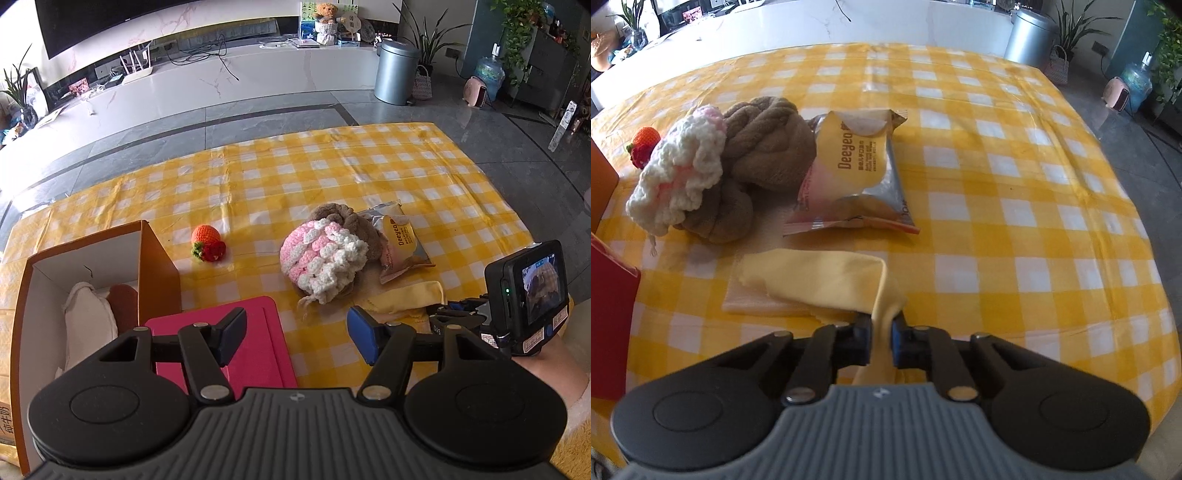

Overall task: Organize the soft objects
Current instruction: 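Move the right gripper back to the pile and grasp the yellow cloth, then grasp the pink-and-white crocheted puff with the left gripper while the right gripper holds the yellow cloth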

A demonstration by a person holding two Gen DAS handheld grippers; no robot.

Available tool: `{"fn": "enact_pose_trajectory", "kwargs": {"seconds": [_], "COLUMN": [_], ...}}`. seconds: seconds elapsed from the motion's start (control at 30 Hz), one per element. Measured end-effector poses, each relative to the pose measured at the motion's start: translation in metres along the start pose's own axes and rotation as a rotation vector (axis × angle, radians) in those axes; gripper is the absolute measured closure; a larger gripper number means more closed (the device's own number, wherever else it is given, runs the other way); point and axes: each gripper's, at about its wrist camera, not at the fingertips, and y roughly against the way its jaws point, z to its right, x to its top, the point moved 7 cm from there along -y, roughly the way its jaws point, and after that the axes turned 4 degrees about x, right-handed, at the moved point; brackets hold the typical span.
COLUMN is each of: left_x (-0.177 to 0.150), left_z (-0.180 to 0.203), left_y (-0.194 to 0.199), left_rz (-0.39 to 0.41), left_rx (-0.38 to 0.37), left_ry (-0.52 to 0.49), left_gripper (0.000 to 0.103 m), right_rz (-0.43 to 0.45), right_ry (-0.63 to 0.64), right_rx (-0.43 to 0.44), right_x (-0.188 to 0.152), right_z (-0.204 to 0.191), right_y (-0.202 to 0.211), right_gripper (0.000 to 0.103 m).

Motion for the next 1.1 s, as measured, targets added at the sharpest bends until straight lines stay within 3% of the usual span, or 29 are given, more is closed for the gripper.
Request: {"fn": "enact_pose_trajectory", "kwargs": {"seconds": [0.23, 0.37, 0.43, 0.53, 0.63, 0.77, 0.83, 1.07, 1.1], "left_x": [0.007, 0.020, 0.029, 0.037, 0.041, 0.047, 0.051, 0.051, 0.049], "left_z": [0.018, 0.026, 0.030, 0.036, 0.042, 0.045, 0.048, 0.041, 0.038], "left_y": [-0.003, -0.023, -0.039, -0.063, -0.089, -0.118, -0.131, -0.161, -0.163], "left_rz": [-0.005, 0.025, 0.023, -0.028, -0.098, -0.137, -0.145, -0.177, -0.177], "left_rx": [-0.015, 0.067, 0.119, 0.101, 0.049, 0.052, 0.048, 0.163, 0.165], "left_ry": [-0.031, -0.067, -0.093, -0.089, -0.025, 0.078, 0.099, 0.054, 0.055], "left_gripper": [0.029, 0.026, 0.026, 0.026, 0.026, 0.028, 0.028, 0.029, 0.035], "right_rz": [0.144, 0.214, 0.216, 0.223, 0.244, 0.279, 0.262, 0.213, 0.215], "right_ry": [-0.082, -0.121, -0.109, -0.085, -0.081, -0.113, -0.135, -0.127, -0.130], "right_rx": [-0.025, -0.020, -0.012, -0.043, -0.071, 0.016, 0.011, -0.008, -0.011], "right_x": [0.011, 0.018, 0.020, 0.023, 0.028, 0.030, 0.029, 0.022, 0.023], "right_z": [0.014, 0.022, 0.020, 0.020, 0.021, 0.023, 0.027, 0.029, 0.029], "right_y": [0.041, 0.060, 0.059, 0.055, 0.061, 0.066, 0.060, 0.045, 0.045], "right_gripper": [0.097, 0.097, 0.097, 0.097, 0.097, 0.097, 0.097, 0.097, 0.097]}}
